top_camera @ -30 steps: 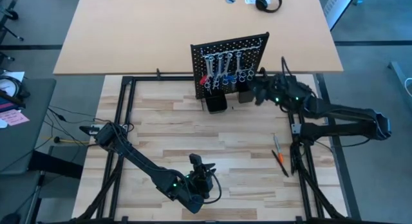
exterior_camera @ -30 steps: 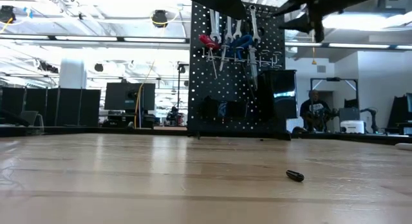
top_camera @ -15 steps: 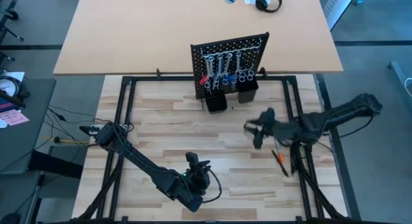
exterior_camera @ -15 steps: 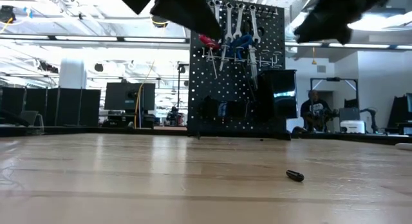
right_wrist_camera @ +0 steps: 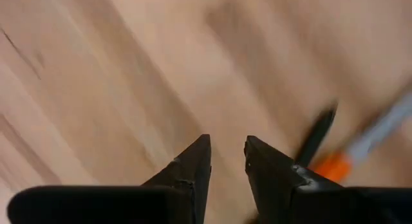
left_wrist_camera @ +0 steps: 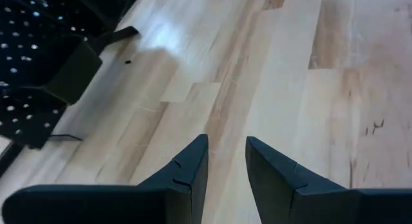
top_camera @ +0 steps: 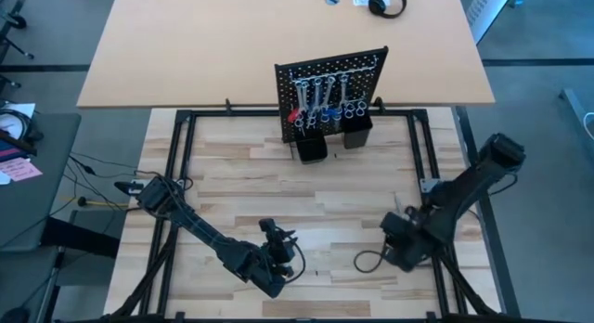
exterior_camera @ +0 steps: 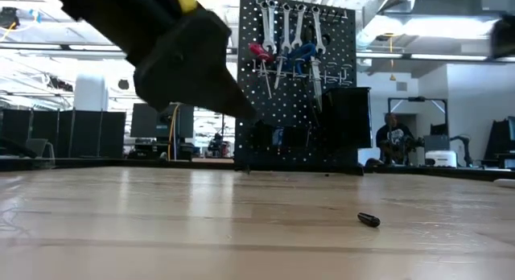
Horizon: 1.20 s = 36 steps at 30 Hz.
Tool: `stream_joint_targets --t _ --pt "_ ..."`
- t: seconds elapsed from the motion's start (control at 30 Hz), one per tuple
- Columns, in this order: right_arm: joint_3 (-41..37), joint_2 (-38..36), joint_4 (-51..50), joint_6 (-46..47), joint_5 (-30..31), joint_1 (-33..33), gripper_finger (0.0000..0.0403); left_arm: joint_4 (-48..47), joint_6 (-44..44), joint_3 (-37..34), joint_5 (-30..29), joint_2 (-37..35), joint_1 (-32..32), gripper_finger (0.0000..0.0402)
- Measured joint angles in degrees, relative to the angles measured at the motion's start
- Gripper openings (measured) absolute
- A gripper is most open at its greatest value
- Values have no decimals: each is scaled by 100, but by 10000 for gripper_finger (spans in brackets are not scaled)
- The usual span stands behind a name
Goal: Hang tools onto peg board
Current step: Put the left black pen into the right black bin on the pegboard
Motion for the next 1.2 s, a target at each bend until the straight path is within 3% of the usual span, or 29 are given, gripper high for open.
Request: stream_joint_targets --t 0.1,0.27,0.4,0.6,0.77,1.0,1.2 --pt "0 240 -44 839 -554 368 107 285 501 -50 16 0 47 98" --pt "2 370 24 2025 -882 972 107 1014 2151 -32 44 -2 312 98" --pt "3 241 -77 2543 -937 1450 124 1492 3225 224 738 -4 608 98" --pt "4 191 -482 3088 -633 1958 196 1521 3459 504 2079 -4 930 98" --pt "2 419 -1090 3721 -597 1965 233 1512 3609 629 2219 -4 1023 98" --pt "-14 753 -723 3670 -654 1730 211 1450 3606 654 2223 -4 1021 98" --pt "-396 895 -332 3718 -1236 1662 170 1458 3536 654 2223 -4 1021 98"
